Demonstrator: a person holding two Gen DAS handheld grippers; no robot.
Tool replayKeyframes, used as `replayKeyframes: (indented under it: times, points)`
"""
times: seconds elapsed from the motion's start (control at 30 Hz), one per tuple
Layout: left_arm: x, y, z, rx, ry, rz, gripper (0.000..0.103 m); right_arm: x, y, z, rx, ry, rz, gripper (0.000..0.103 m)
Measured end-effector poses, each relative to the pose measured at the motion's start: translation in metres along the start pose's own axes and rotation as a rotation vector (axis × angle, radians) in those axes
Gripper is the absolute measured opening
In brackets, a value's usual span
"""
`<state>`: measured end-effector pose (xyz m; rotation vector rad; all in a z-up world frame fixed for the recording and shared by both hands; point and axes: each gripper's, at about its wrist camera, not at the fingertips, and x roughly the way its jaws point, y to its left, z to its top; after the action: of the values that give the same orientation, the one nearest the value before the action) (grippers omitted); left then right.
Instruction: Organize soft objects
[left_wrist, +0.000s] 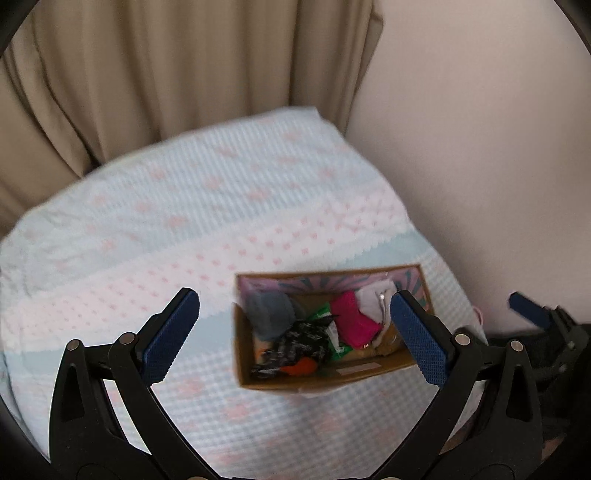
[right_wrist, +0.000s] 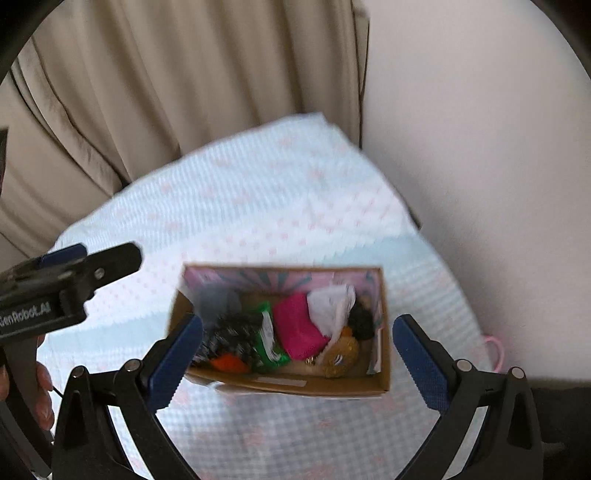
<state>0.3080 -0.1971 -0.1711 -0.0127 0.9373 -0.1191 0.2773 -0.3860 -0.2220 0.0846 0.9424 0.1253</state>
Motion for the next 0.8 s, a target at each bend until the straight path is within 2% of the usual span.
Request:
replayKeyframes:
  times: [0.23,0.43,0.63,0.8]
  points:
    - [-0.129,0.024,-0.011,0.049,-0.212,0.046,0.103,-0.133,0.040,0.015,0.003,-0.236,-0.009,0.102]
    - [-0.213,0.048,-0.031,0.003,-0.362,0.031,0.103,-0.215,0.078,0.005,-0.039,-0.395,-0.048,0.102]
    - [-0.269,0.061,-0.056,-0.015,-0.482,0.018,0.103,-0.255,0.100,-0.015,-0.044,-0.465,-0.061,0.102]
    - [-0.289,0.058,-0.072,0.025,-0.544,0.042,0.103,-0.271,0.111,-0.035,-0.051,-0.513,-0.080,0.102]
